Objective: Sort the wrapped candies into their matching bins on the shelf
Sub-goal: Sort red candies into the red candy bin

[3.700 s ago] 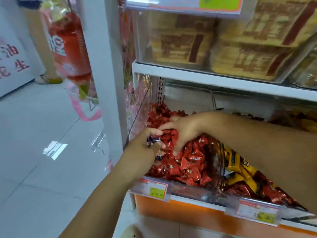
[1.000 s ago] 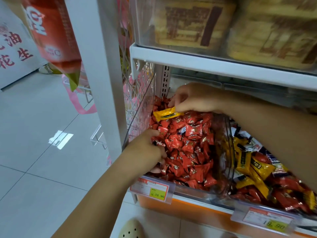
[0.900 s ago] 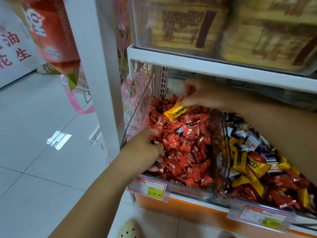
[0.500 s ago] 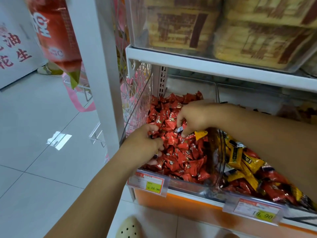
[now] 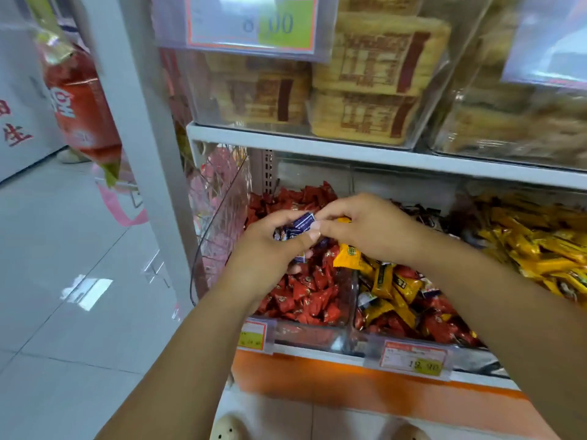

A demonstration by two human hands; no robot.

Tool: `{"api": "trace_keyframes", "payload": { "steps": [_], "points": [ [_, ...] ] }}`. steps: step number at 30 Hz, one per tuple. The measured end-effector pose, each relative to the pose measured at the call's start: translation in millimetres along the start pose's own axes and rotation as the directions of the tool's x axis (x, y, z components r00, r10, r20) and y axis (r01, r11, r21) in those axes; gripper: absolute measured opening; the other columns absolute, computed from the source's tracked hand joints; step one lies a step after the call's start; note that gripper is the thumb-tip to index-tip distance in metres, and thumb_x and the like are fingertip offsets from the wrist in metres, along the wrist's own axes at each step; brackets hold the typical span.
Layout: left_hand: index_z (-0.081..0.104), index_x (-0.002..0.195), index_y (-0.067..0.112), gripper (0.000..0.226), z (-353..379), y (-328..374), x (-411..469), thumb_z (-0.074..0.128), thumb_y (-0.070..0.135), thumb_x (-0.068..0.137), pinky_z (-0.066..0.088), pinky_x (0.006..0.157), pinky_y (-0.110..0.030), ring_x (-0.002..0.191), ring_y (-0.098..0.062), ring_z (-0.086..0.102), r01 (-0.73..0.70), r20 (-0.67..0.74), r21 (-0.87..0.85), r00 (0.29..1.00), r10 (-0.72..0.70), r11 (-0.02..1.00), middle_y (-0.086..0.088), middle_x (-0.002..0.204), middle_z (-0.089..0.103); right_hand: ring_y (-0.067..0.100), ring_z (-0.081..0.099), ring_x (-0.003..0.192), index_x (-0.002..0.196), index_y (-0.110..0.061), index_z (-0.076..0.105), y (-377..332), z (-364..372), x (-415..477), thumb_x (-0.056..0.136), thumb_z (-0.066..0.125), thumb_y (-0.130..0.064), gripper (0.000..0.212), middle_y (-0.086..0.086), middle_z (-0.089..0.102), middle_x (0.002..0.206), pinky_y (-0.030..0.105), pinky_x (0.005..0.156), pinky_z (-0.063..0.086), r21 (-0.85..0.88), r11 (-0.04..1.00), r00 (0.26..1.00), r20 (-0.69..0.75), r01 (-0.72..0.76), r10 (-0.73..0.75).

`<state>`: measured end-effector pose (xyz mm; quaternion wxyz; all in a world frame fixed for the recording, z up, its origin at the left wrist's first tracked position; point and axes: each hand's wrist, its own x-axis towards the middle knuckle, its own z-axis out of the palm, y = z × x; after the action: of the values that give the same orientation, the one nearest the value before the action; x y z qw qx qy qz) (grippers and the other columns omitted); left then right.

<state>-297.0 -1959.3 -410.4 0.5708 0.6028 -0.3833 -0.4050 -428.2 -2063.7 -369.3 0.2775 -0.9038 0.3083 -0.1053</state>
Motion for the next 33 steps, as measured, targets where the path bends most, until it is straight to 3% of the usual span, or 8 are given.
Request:
{"api": "trace_keyframes", "payload": {
  "steps": [9,12,17,21,24,27,31,33],
  "points": [
    [0.071,0.105,0.022,0.019,93.8,32.3,9.8,0.070,0.019,0.086,0.054,0.053,-0.023,0.069,-0.010,0.067,-0.175,0.149,0.126,0.976,0.156,0.976,0.002,0.091,0.072,-0.012,0.060,0.082,0.099,-0.033,0.073,56.2,-43.1,-78.3,0.094,0.056,-0.033,0.018,-0.024,0.068,0.090,0.007,0.068,0.043,0.259,0.951,0.933,-0.271,-0.167,0.238],
    [0.071,0.100,0.022,0.014,118.6,30.6,23.4,0.068,0.019,0.088,0.054,0.055,-0.028,0.059,-0.012,0.064,-0.195,0.118,0.283,0.979,0.168,0.939,0.000,0.082,0.072,-0.005,0.060,0.089,0.108,-0.024,0.072,85.5,-45.1,-89.2,0.094,0.054,-0.040,0.028,-0.016,0.068,0.099,0.011,0.077,0.044,0.277,0.927,0.848,-0.399,-0.252,0.349],
    [0.065,0.113,0.024,0.022,138.3,18.4,49.7,0.058,0.019,0.093,0.046,0.070,-0.025,0.084,-0.021,0.064,-0.254,0.106,0.599,0.965,0.239,0.759,-0.002,0.097,0.066,-0.002,0.054,0.045,0.099,-0.019,0.070,110.0,-53.7,-96.4,0.093,0.057,-0.035,0.022,-0.005,0.066,0.085,0.009,0.041,0.038,0.606,0.762,0.699,-0.443,-0.228,0.562],
    [0.042,0.141,0.026,0.044,154.3,5.6,56.8,0.049,0.028,0.098,0.035,0.107,-0.035,0.135,-0.029,0.037,-0.272,0.265,0.666,0.957,0.121,0.695,-0.007,0.142,0.046,0.006,0.070,0.077,0.121,-0.019,0.063,121.2,-58.9,-107.8,0.095,0.057,-0.021,0.027,-0.002,0.071,0.092,0.015,0.070,0.052,0.654,0.717,0.769,-0.321,-0.241,0.552],
    [0.022,0.149,0.036,0.054,157.7,-2.0,56.2,0.043,0.037,0.099,0.012,0.119,-0.047,0.148,-0.023,-0.001,-0.297,0.363,0.693,0.931,0.037,0.657,-0.001,0.158,0.019,0.007,0.070,0.091,0.122,-0.024,0.061,126.4,-62.2,-124.0,0.093,0.060,-0.012,0.032,-0.009,0.064,0.108,0.026,0.094,0.050,0.665,0.712,0.786,-0.307,-0.226,0.537],
    [0.026,0.148,0.034,0.052,161.7,0.5,52.3,0.042,0.037,0.099,0.005,0.119,-0.044,0.147,-0.018,-0.006,-0.369,0.375,0.681,0.918,0.131,0.632,0.003,0.158,0.019,0.017,0.070,0.088,0.112,-0.029,0.064,132.3,-61.1,-143.3,0.092,0.062,-0.011,0.027,0.003,0.068,0.111,0.030,0.087,0.055,0.673,0.717,0.680,-0.441,-0.181,0.586],
    [0.033,0.146,0.030,0.048,168.3,4.3,39.9,0.044,0.033,0.099,0.015,0.118,-0.039,0.146,-0.018,0.011,-0.456,0.411,0.651,0.884,0.222,0.607,0.002,0.154,0.030,0.017,0.055,0.065,0.117,-0.027,0.066,150.0,-65.1,-165.1,0.091,0.064,-0.017,0.028,-0.015,0.060,0.080,0.023,0.054,0.047,0.494,0.820,0.462,-0.678,-0.290,0.572],
    [0.033,0.146,0.031,0.048,169.0,5.3,34.3,0.045,0.032,0.099,0.018,0.117,-0.038,0.145,-0.017,0.014,-0.461,0.403,0.650,0.883,0.240,0.604,0.000,0.153,0.031,0.014,0.058,0.072,0.120,-0.020,0.066,160.7,-67.1,-170.3,0.090,0.065,-0.018,0.030,-0.009,0.065,0.085,0.025,0.064,0.050,0.447,0.834,0.437,-0.711,-0.322,0.550]
  ]
}}
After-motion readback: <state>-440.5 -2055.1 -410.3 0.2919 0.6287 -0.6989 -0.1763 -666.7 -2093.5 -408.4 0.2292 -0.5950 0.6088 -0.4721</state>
